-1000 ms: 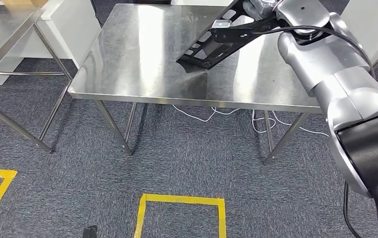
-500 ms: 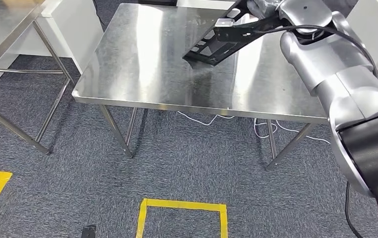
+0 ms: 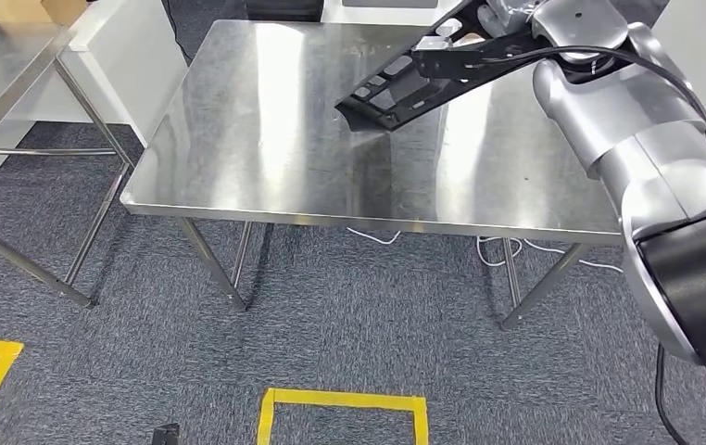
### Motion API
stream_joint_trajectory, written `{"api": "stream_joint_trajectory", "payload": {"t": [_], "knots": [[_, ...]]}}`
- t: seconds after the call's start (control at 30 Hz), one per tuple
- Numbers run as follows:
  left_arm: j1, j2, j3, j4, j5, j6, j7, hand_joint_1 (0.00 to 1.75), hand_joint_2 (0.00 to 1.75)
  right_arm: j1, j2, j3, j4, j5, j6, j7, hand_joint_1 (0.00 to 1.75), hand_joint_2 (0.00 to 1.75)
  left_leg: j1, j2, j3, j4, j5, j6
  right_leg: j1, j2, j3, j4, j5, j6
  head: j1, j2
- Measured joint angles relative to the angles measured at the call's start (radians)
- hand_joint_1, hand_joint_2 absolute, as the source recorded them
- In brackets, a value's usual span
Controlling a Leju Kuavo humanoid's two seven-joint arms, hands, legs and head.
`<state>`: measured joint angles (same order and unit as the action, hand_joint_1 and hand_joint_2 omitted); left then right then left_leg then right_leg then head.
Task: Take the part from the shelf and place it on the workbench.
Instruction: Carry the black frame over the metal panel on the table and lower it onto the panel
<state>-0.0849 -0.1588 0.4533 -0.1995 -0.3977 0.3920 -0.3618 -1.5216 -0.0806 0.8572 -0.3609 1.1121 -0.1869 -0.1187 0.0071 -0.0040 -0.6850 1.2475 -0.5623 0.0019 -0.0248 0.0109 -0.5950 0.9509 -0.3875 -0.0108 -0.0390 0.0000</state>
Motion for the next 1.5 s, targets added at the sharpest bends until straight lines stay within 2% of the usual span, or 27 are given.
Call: {"api": "stream_joint_trajectory", "payload": {"t": [0.03,0.1,0.17,0.2,0.23,0.27,0.4,0.47,0.53,0.57,0.6,0.63,0.7,0.77,0.83,0.9,0.93,1.0,1.07,1.1,1.13,1.17,1.2,1.27,1.4,1.43,1.5], "knots": [[0.001,0.0,0.001,0.0,0.0,0.001,0.0,0.0,1.75,0.003,0.0,0.0,0.003,0.001,0.004,0.002,1.75,1.75,0.003,0.0,-0.032,0.042,-0.003,-0.003,0.0,0.001,0.006,0.0,-0.005,0.001,0.0,0.0],[0.003,0.0,0.001,0.0,0.001,0.002,0.0,0.0,1.75,0.01,-0.002,0.0,0.01,0.001,0.015,0.006,1.75,1.75,0.006,0.001,-0.048,0.025,0.046,-0.003,0.0,0.003,0.023,0.0,-0.017,0.004,0.0,0.0],[0.005,0.001,0.002,0.0,0.001,0.003,-0.001,0.0,1.75,0.015,-0.003,0.001,0.017,0.001,0.031,0.011,1.75,1.75,0.006,0.001,-0.012,-0.099,0.145,0.005,0.0,0.005,0.046,-0.001,-0.033,0.009,0.0,0.0],[0.005,0.002,0.003,0.0,0.001,0.003,-0.002,0.0,1.75,0.015,-0.004,0.001,0.021,0.0,0.042,0.014,1.75,1.75,0.003,0.001,0.013,-0.164,0.179,0.011,0.002,0.005,0.055,-0.002,-0.04,0.014,0.0,0.0],[0.005,0.002,0.004,0.0,0.001,0.003,-0.002,0.0,1.75,0.014,-0.004,0.001,0.025,-0.001,0.055,0.017,1.75,1.75,0.0,0.002,0.035,-0.215,0.195,0.019,0.005,0.006,0.061,-0.003,-0.047,0.019,0.001,0.0],[0.004,0.003,0.005,0.0,0.001,0.003,-0.003,0.0,1.75,0.014,-0.005,0.001,0.028,-0.001,0.065,0.02,1.75,1.75,-0.004,0.003,0.051,-0.246,0.195,0.028,0.007,0.007,0.066,-0.004,-0.051,0.024,0.001,0.0],[0.004,0.001,0.009,0.0,0.001,0.003,-0.006,0.0,1.75,0.024,-0.018,0.001,0.038,-0.001,0.084,0.035,1.75,1.75,-0.007,0.003,0.088,-0.271,0.174,0.058,0.019,0.004,0.06,0.034,-0.06,0.047,0.004,0.0],[0.004,0.001,0.01,0.0,0.0,0.003,-0.007,0.0,1.75,0.029,-0.025,0.002,0.041,0.0,0.085,0.039,1.75,1.75,-0.006,0.0,0.103,-0.278,0.169,0.07,0.017,0.001,0.002,0.132,-0.097,0.043,0.006,0.0],[0.004,0.001,0.012,0.0,0.0,0.003,-0.008,0.0,1.75,0.038,-0.031,0.002,0.046,0.001,0.085,0.042,1.75,1.75,-0.008,-0.002,0.109,-0.278,0.161,0.077,0.016,0.0,-0.091,0.273,-0.141,0.038,0.007,0.0],[0.005,0.001,0.012,0.0,-0.001,0.003,-0.008,0.0,1.75,0.046,-0.034,0.002,0.049,0.001,0.086,0.043,1.75,1.75,-0.009,-0.004,0.114,-0.277,0.156,0.078,0.015,-0.001,-0.127,0.314,-0.148,0.041,0.008,0.0],[0.007,0.0,0.012,0.0,-0.001,0.003,-0.009,0.0,1.75,0.053,-0.037,0.002,0.051,0.002,0.086,0.043,1.75,1.75,-0.01,-0.005,0.121,-0.277,0.15,0.077,0.015,-0.001,-0.144,0.316,-0.136,0.048,0.009,0.0],[0.008,0.0,0.013,0.0,-0.001,0.003,-0.009,0.0,1.75,0.059,-0.039,0.002,0.053,0.002,0.086,0.044,1.75,1.75,-0.012,-0.007,0.131,-0.277,0.143,0.076,0.015,-0.001,-0.136,0.272,-0.105,0.057,0.01,0.0],[0.009,-0.001,0.013,0.0,-0.001,0.003,-0.009,0.0,1.75,0.063,-0.042,0.003,0.055,0.002,0.086,0.044,1.75,1.75,-0.016,-0.007,0.149,-0.277,0.127,0.071,0.016,-0.005,-0.084,0.111,-0.016,0.068,0.01,0.0],[0.008,-0.001,0.013,0.0,-0.001,0.003,-0.009,0.0,1.75,0.062,-0.043,0.003,0.057,0.003,0.088,0.045,1.75,1.75,-0.021,-0.007,0.159,-0.278,0.111,0.062,0.02,-0.01,-0.045,0.002,0.028,0.052,0.01,0.0],[0.008,-0.002,0.013,0.0,-0.001,0.003,-0.009,0.0,1.75,0.063,-0.043,0.003,0.058,0.004,0.095,0.046,1.75,1.75,-0.024,-0.006,0.164,-0.272,0.104,0.053,0.019,-0.009,-0.033,-0.017,0.029,0.029,0.008,0.0],[0.009,-0.001,0.014,0.0,-0.001,0.003,-0.01,0.0,1.75,0.065,-0.044,0.003,0.06,0.006,0.107,0.05,1.75,1.75,-0.022,-0.004,0.156,-0.242,0.095,0.043,0.009,-0.006,-0.015,-0.018,0.031,0.015,0.007,0.0],[0.009,0.0,0.014,0.0,-0.001,0.003,-0.01,0.0,1.75,0.066,-0.044,0.003,0.061,0.006,0.119,0.053,1.75,1.75,-0.019,-0.003,0.136,-0.203,0.087,0.037,0.005,-0.005,-0.005,-0.018,0.027,0.007,0.006,0.0],[0.008,0.0,0.015,0.0,-0.001,0.003,-0.011,0.0,1.75,0.07,-0.043,0.003,0.063,0.006,0.151,0.061,1.75,1.75,-0.01,-0.001,0.062,-0.077,0.052,0.022,0.003,-0.004,0.011,-0.018,0.014,-0.003,0.006,0.0],[0.009,0.0,0.015,0.0,-0.002,0.003,-0.012,0.0,1.75,0.083,-0.042,0.003,0.069,0.007,0.179,0.067,1.75,1.75,-0.001,0.0,-0.016,0.022,0.008,0.01,0.003,-0.001,0.028,-0.018,-0.002,-0.002,0.004,0.0],[0.009,0.0,0.016,0.0,-0.002,0.003,-0.012,0.0,1.75,0.092,-0.043,0.004,0.071,0.007,0.186,0.069,1.75,1.75,0.003,0.0,-0.036,0.027,0.006,0.007,0.003,0.0,0.039,-0.017,-0.011,0.0,0.004,0.0],[0.009,0.0,0.016,0.0,-0.002,0.003,-0.012,0.0,1.75,0.099,-0.044,0.004,0.074,0.008,0.191,0.07,1.75,1.75,0.006,0.001,-0.04,-0.003,0.028,0.006,0.003,0.001,0.051,-0.017,-0.02,0.003,0.004,0.0],[0.01,0.001,0.016,0.0,-0.002,0.003,-0.012,0.0,1.75,0.104,-0.045,0.004,0.076,0.008,0.194,0.072,1.75,1.75,0.008,0.002,-0.027,-0.062,0.073,0.008,0.003,0.001,0.064,-0.017,-0.03,0.006,0.004,0.0],[0.01,0.001,0.016,0.0,-0.002,0.003,-0.012,0.0,1.75,0.106,-0.045,0.004,0.078,0.009,0.198,0.074,1.75,1.75,0.008,0.003,-0.005,-0.136,0.13,0.013,0.003,0.001,0.075,-0.017,-0.039,0.009,0.004,0.0],[0.009,0.003,0.016,0.0,-0.003,0.003,-0.012,0.0,1.75,0.107,-0.048,0.004,0.08,0.01,0.207,0.083,1.75,1.75,0.002,0.004,0.031,-0.244,0.197,0.027,0.006,0.004,0.092,-0.019,-0.056,0.02,0.005,0.0],[0.008,0.002,0.018,0.0,-0.002,0.003,-0.012,0.0,1.75,0.115,-0.061,0.004,0.084,0.014,0.209,0.099,1.75,1.75,-0.006,0.002,0.064,-0.281,0.199,0.059,0.017,0.005,0.093,0.01,-0.068,0.044,0.005,0.0],[0.007,0.001,0.02,0.0,-0.001,0.004,-0.012,0.0,1.75,0.116,-0.064,0.004,0.084,0.015,0.209,0.101,1.75,1.75,-0.006,0.001,0.072,-0.283,0.199,0.067,0.017,0.004,0.075,0.043,-0.078,0.044,0.006,0.0],[0.004,0.002,0.023,0.0,-0.001,0.004,-0.012,0.0,1.75,0.122,-0.071,0.004,0.085,0.016,0.208,0.102,1.75,1.75,-0.007,0.0,0.081,-0.286,0.195,0.075,0.015,0.001,0.0,0.168,-0.118,0.034,0.006,0.0]]}}
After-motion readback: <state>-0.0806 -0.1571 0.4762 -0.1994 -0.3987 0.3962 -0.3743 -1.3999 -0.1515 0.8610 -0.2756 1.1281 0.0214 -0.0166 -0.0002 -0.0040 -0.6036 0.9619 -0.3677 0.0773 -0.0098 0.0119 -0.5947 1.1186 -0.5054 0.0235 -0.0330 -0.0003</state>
